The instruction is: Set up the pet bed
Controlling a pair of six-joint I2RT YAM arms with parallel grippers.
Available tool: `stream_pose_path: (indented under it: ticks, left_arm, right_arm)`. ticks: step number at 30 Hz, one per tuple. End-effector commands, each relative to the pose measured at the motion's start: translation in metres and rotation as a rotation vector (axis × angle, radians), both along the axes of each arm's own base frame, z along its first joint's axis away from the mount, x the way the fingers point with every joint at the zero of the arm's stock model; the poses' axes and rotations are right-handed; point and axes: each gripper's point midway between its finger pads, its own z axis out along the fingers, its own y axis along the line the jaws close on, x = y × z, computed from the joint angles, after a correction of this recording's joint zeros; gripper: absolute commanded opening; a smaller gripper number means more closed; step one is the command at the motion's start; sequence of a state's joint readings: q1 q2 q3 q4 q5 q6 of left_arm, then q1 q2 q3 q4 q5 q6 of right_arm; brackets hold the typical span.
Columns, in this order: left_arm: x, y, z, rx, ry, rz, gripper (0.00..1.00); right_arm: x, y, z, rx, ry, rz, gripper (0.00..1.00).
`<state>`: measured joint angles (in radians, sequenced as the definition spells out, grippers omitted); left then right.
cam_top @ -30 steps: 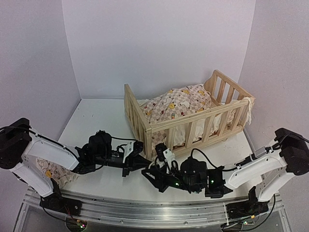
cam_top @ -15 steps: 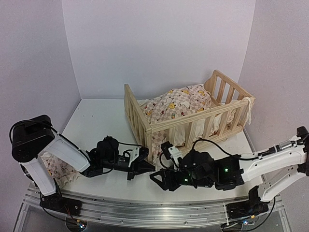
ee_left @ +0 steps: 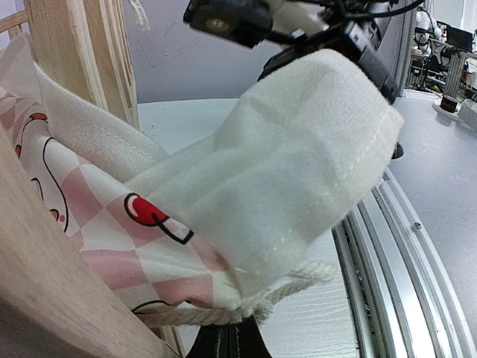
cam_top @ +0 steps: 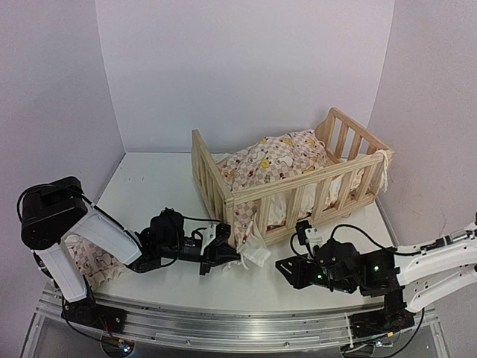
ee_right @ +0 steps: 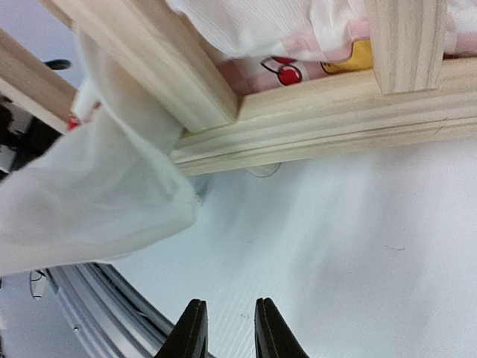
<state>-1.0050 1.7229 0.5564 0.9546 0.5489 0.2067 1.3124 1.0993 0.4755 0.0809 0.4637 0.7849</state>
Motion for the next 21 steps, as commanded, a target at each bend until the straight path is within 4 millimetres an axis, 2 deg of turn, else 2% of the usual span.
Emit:
stream_pose_path:
  ticks: [1,6,9,15,21]
  left_arm:
    - [0.003,-0.008,0.020,-0.063,-0.055,-0.016,0.00]
    - [0.004,-0.009,0.022,-0.064,-0.066,-0.018,0.00]
    - [0.005,-0.008,0.023,-0.063,-0.069,-0.012,0.00]
    - [0.006,-0.007,0.025,-0.066,-0.069,-0.006,0.00]
    - [0.006,-0.008,0.033,-0.085,-0.071,-0.012,0.00]
  right_arm:
    - [0.016,0.035,0.017,0.187,-0.066,0.058,0.24]
    - [0.022,0.075,0.023,0.286,-0.081,0.166,0.27]
    - [0.021,0.090,0.030,0.350,-0.079,0.212,0.28]
    - [0.015,0.102,0.029,0.388,-0.052,0.256,0.30]
    - [0.021,0.106,0.025,0.382,-0.047,0.250,0.32]
